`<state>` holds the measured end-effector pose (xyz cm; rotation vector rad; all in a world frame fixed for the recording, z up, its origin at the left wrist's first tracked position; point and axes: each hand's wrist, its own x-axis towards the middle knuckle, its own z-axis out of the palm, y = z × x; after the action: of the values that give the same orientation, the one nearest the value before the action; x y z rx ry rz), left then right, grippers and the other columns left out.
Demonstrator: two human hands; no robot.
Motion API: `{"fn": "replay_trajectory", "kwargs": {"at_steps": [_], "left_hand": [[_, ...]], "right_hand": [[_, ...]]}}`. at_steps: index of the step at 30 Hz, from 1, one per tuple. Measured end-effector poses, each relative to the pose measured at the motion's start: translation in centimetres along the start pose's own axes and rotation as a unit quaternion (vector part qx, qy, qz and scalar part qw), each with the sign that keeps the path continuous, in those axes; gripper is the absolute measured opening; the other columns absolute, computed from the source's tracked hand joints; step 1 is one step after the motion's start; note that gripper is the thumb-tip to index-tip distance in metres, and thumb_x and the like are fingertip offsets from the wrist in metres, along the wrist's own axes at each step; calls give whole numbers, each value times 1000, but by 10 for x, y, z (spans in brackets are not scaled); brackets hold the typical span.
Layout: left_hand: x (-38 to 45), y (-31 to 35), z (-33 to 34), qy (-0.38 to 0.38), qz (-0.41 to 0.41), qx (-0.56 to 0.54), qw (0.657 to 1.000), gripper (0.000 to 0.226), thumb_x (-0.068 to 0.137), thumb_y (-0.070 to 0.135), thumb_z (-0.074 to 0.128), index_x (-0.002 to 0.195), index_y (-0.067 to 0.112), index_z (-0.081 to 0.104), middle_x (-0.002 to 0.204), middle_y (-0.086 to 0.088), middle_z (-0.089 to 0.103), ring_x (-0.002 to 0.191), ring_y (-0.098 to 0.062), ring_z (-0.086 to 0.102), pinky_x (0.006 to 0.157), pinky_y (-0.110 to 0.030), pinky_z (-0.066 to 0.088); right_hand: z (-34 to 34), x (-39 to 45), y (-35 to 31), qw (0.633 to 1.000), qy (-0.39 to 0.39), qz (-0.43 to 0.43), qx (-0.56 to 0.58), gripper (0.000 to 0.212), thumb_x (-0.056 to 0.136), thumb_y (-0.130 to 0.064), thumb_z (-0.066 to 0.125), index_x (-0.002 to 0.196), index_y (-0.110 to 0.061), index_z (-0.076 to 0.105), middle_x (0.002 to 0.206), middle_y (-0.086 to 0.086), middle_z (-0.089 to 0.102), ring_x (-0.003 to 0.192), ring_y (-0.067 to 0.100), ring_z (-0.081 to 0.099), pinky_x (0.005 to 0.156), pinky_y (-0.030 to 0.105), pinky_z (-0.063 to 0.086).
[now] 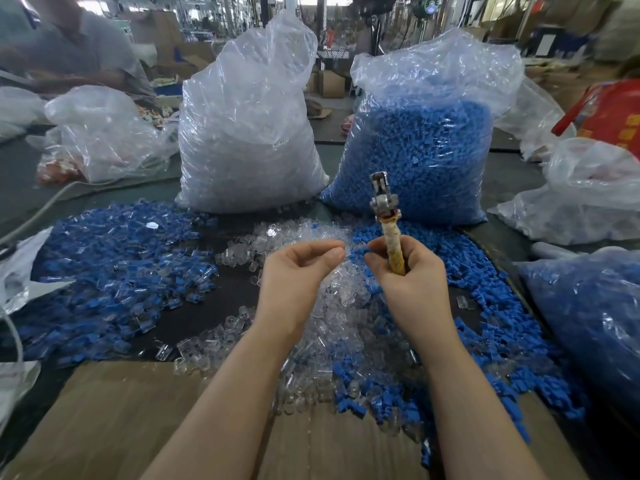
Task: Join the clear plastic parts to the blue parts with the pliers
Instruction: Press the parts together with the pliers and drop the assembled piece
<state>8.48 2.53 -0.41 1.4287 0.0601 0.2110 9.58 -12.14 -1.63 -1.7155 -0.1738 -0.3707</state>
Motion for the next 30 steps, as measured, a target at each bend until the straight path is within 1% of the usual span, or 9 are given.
{"fn": "replay_trajectory", "kwargs": {"at_steps": [3, 5, 9, 12, 15, 17, 21, 25, 30], "left_hand": [[0, -1, 2, 16, 27, 27, 999, 12, 80, 9, 78, 85, 20, 77, 88, 5, 77, 80, 1, 70, 69, -9, 50], [-1, -2, 2, 22, 28, 33, 999, 11, 82, 11, 77, 85, 21, 76, 83, 7, 77, 74, 2, 68, 68, -11, 52], [-1, -4, 1, 43, 12, 26, 999, 11, 85, 6, 74, 86, 17, 73, 78, 1, 75, 76, -9, 71, 72, -20, 56], [-2, -4, 2, 48, 10, 21, 999, 9, 85, 6, 73, 86, 15, 72, 79, -2, 75, 78, -12, 71, 73, -21, 56], [-2, -5, 3, 64, 18, 32, 997, 5, 85, 10, 74, 86, 15, 73, 76, 3, 73, 72, -5, 67, 70, -19, 55], [-2, -5, 4, 67, 11, 10, 998, 4, 85, 8, 74, 87, 13, 73, 74, 1, 73, 68, -7, 68, 66, -18, 54], [-5, -2, 5, 57, 6, -16, 998, 5, 85, 4, 74, 88, 7, 73, 74, -5, 75, 70, -15, 73, 64, -20, 56], [-6, 2, 8, 55, 3, -11, 998, 9, 83, 1, 74, 85, 10, 73, 76, -7, 75, 75, -18, 74, 70, -26, 60], [-9, 2, 12, 68, 32, 31, 997, 15, 80, 2, 77, 80, 17, 75, 75, -1, 76, 75, -15, 75, 73, -28, 61]], "right_hand": [[2, 0, 1, 1000, -1, 0, -5, 15, 89, -18, 72, 82, -28, 63, 68, -16, 62, 59, -1, 51, 59, 11, 46], [2, 0, 2, 1000, -3, 1, -14, 15, 89, -20, 72, 81, -28, 62, 65, -14, 59, 56, 0, 47, 55, 13, 43], [5, -1, 2, 1000, -5, 7, -24, 14, 91, -26, 70, 80, -26, 61, 67, 4, 56, 56, 6, 44, 52, 19, 40], [5, -2, 2, 999, -6, 5, -31, 14, 91, -28, 69, 81, -24, 61, 71, 7, 57, 57, 8, 45, 52, 21, 41], [6, -3, 0, 999, -11, 2, -36, 12, 91, -28, 69, 83, -22, 62, 72, 6, 60, 57, 8, 46, 52, 25, 42], [7, -3, 0, 999, -15, 1, -34, 11, 92, -27, 68, 84, -22, 62, 69, 3, 60, 59, 9, 48, 55, 29, 44], [8, -2, 1, 999, -17, -11, -44, 9, 92, -26, 67, 85, -22, 62, 61, -14, 56, 54, 3, 44, 52, 20, 40], [8, -3, 2, 997, 4, -21, -76, 12, 92, -27, 68, 83, -24, 60, 62, -21, 58, 53, -1, 48, 51, 12, 37], [9, -3, 1, 994, 31, -28, -104, 18, 91, -29, 68, 79, -30, 56, 64, -26, 58, 54, -3, 50, 50, 10, 37]]}}
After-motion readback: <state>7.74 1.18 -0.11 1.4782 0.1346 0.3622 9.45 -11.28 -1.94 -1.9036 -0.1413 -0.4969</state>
